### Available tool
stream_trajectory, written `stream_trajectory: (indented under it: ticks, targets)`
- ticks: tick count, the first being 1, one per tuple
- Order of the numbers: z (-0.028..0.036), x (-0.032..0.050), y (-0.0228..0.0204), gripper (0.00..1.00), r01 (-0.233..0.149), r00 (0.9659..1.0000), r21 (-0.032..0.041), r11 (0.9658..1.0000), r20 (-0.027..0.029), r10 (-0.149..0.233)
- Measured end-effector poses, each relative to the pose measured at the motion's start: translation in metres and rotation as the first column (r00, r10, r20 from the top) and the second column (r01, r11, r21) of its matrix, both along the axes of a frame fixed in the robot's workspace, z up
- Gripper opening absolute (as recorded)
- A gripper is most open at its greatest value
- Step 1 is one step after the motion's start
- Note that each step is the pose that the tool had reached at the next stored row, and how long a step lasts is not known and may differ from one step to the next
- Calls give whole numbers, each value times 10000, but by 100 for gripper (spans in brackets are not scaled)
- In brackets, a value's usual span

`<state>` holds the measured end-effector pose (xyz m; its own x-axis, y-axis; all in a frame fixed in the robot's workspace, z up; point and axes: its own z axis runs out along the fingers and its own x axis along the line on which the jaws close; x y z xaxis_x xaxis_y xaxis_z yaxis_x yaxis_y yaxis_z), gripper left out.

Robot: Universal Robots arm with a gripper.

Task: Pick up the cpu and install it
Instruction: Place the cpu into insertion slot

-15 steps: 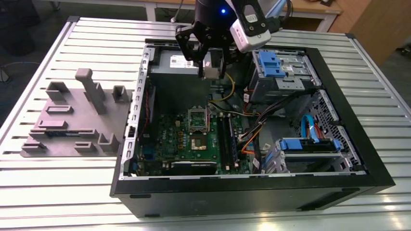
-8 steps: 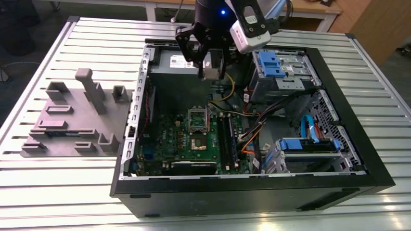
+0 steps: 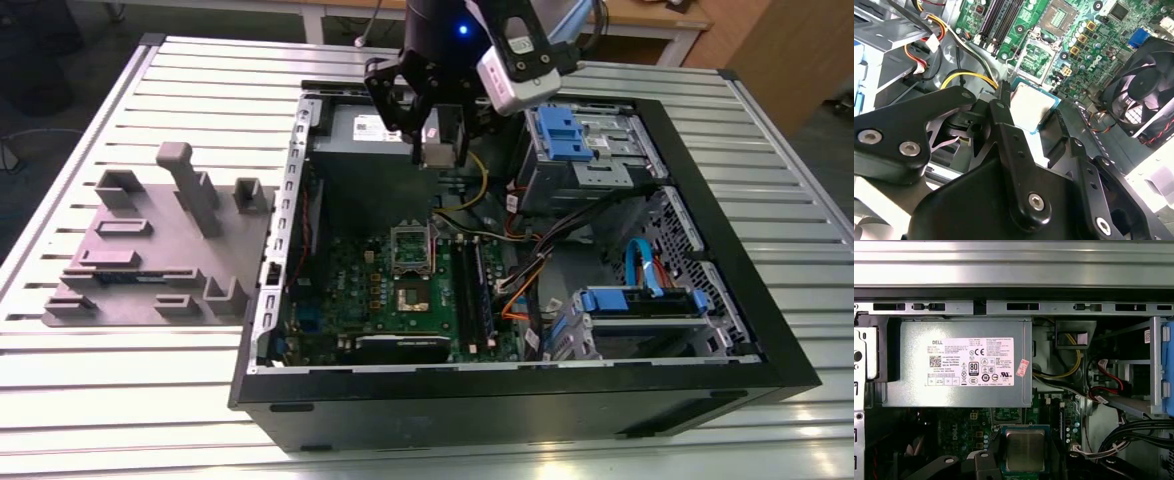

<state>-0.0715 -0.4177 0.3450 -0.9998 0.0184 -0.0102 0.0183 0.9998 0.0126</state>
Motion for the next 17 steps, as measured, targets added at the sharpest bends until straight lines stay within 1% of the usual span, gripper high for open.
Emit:
stream_trajectory:
  ticks: [12, 14, 17]
  targets:
    - [-38, 0, -8, 47, -1, 10000, 1, 10000, 0, 1]
    - [-46, 0, -22, 47, -1, 10000, 0, 10000, 1, 1]
    - [-57, 0, -71, 47, -7, 10000, 2, 10000, 1, 7]
